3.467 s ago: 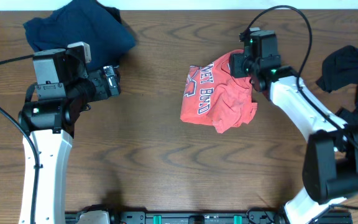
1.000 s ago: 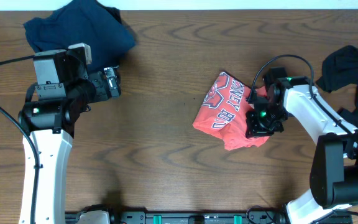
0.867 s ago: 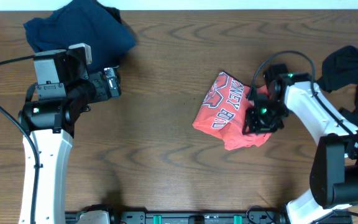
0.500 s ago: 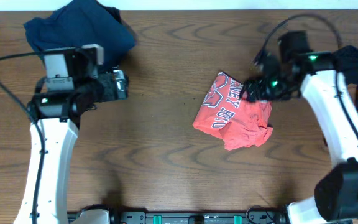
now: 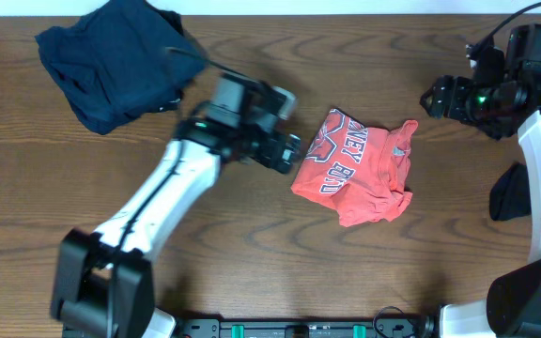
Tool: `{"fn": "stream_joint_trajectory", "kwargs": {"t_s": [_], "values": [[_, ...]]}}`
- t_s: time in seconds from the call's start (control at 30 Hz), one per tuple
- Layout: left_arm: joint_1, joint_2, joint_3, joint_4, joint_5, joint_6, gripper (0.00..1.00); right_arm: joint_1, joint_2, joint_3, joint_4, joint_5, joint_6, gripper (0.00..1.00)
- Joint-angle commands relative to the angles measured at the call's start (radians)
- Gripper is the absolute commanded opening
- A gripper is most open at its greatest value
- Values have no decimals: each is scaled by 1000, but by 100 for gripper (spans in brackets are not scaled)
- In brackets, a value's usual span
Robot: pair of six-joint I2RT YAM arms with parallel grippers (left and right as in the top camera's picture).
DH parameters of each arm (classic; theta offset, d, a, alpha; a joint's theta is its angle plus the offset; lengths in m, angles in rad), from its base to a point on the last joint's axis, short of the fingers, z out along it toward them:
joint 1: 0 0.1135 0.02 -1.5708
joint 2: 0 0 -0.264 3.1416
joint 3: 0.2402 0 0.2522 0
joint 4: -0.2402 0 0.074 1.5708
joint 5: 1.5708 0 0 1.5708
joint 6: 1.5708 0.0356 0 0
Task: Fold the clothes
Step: 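Grasp the folded red shirt with the left gripper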
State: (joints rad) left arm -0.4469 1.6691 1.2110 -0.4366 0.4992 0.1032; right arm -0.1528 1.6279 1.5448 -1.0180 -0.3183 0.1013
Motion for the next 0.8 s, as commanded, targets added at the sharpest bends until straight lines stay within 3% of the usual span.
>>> {"fn": "stream_joint_trajectory", "kwargs": {"t_s": [0.0,0.13,0.47,0.77], "values": [[-76,51,16,51,14,23,98,-7,-7,11,-3,1,7,78],[-156,125,16,138,-6,23,98,-7,-7,11,-1,8,6,77],[-233,274,16,310,-223,-14,98,-7,-6,11,4,11,6,76],[-232,374,16,282,-521,124,98,-7,-6,11,-16,35,6,76]]}}
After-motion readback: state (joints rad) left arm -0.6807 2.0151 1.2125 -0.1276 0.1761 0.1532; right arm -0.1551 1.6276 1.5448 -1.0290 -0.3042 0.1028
